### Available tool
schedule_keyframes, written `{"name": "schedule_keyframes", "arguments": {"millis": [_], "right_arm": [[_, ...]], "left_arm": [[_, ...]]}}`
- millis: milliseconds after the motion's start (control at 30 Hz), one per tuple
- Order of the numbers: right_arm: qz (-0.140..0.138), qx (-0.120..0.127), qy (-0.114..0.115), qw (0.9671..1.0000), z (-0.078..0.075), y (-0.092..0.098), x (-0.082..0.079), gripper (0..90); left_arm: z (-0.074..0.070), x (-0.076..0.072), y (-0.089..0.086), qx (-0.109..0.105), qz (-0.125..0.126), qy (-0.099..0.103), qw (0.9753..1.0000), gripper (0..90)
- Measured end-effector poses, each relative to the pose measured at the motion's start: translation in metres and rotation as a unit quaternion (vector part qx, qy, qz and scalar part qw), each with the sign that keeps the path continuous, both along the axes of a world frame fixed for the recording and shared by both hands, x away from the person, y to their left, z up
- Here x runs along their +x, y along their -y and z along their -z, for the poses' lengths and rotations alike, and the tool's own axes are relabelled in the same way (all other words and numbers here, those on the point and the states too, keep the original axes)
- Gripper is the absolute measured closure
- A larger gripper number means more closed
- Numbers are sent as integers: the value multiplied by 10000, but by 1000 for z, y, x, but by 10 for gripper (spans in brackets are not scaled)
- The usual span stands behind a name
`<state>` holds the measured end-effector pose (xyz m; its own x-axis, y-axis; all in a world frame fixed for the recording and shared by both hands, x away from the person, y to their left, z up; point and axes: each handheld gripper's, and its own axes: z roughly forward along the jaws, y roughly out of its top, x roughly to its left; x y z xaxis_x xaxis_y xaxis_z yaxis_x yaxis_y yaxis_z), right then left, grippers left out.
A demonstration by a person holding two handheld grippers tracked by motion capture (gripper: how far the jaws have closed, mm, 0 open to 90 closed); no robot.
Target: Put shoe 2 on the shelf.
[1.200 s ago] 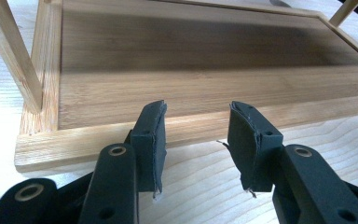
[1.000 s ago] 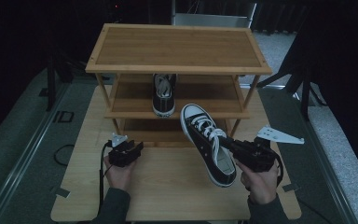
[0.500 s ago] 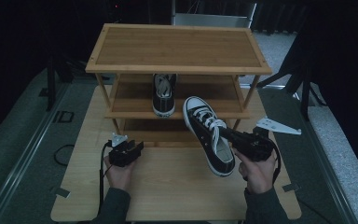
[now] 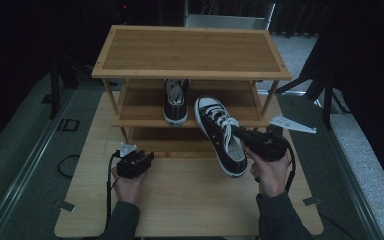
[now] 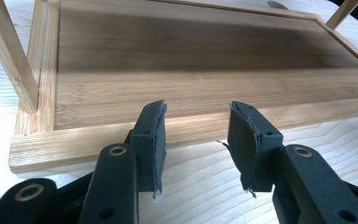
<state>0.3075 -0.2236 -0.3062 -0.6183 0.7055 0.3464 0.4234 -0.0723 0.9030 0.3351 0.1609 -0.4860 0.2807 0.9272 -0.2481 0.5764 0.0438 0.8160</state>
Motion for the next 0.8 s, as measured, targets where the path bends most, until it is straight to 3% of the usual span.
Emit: {"name": "schedule_keyframes", "arguments": {"millis": [800], "right_arm": [[349, 60, 5, 9994, 0, -6, 35, 881]], "left_arm": [[1, 1, 0, -25, -2, -18, 10000, 571]]}}
